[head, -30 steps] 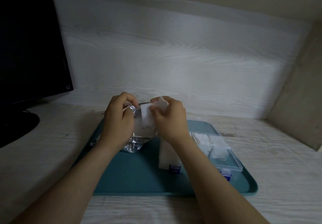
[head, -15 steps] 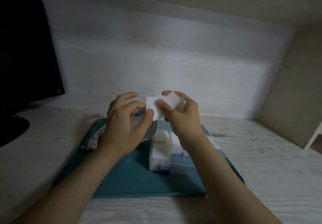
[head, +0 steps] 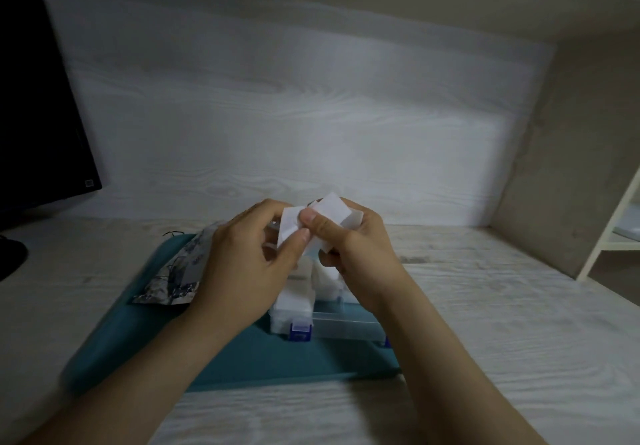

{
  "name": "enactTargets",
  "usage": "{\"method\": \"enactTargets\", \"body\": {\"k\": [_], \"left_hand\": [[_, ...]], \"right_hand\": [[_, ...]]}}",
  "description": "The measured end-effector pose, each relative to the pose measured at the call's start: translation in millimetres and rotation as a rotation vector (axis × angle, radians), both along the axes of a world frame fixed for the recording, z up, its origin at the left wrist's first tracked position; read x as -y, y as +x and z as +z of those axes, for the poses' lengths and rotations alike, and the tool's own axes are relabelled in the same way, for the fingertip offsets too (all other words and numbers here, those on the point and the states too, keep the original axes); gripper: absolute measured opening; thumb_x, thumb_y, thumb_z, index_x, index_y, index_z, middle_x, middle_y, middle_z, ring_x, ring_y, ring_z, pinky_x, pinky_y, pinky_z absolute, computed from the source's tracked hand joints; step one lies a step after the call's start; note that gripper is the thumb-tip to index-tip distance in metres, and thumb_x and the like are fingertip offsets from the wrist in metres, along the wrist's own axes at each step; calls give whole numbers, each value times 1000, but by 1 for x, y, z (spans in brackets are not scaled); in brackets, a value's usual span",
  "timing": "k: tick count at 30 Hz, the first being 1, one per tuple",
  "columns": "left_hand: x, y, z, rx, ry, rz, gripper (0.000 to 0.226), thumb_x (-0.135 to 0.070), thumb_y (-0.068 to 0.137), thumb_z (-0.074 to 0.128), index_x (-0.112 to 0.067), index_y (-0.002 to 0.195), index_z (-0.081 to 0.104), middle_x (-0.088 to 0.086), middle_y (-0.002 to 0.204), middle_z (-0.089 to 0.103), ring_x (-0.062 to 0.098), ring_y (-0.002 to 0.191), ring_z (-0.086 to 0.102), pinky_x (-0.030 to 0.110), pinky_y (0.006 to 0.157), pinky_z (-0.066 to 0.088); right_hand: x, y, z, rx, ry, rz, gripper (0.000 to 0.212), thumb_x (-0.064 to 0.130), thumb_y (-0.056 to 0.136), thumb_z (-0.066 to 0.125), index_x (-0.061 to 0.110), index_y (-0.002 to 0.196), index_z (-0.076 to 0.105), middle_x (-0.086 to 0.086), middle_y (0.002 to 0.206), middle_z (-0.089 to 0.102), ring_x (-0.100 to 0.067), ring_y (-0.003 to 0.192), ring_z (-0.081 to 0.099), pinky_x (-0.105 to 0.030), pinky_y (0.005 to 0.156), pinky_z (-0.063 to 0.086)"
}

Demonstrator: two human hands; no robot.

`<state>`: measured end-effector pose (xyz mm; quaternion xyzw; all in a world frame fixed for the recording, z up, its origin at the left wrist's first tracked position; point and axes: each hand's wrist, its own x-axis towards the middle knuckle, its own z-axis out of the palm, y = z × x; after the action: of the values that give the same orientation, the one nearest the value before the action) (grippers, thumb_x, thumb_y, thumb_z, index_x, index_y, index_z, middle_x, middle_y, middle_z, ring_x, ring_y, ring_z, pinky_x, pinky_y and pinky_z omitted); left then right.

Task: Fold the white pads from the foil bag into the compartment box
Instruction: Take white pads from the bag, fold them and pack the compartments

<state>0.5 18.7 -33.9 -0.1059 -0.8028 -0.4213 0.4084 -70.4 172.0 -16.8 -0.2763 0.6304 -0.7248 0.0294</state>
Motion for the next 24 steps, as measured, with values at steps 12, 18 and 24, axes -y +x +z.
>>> {"method": "enactTargets", "body": {"k": [12, 18, 24], "left_hand": [[4, -5, 5, 192, 602, -130, 6, -3, 98, 68, -8, 101, 69, 2, 99, 80, 20, 95, 79, 32, 73, 66], [9, -9, 5, 196, 616, -150, 18, -6, 102, 65, -12, 118, 71, -3, 102, 81, 18, 94, 80, 35, 78, 66], [12, -12, -1, 197, 619, -158, 20, -3, 104, 61, -10, 120, 71, -3, 101, 81, 17, 92, 80, 34, 78, 66]], "right_hand": [[6, 3, 6, 339, -252, 49, 31, 6, 95, 32, 10, 119, 51, -10, 76, 60, -17, 60, 35, -30, 55, 28], [5, 3, 5, 217, -231, -37, 18, 7, 107, 42, 9, 115, 58, -12, 98, 69, -22, 78, 61, -35, 73, 52], [1, 2, 1, 80, -142, -84, 21, 16, 100, 68, 13, 118, 77, -4, 103, 80, -11, 88, 74, -23, 75, 57]]}}
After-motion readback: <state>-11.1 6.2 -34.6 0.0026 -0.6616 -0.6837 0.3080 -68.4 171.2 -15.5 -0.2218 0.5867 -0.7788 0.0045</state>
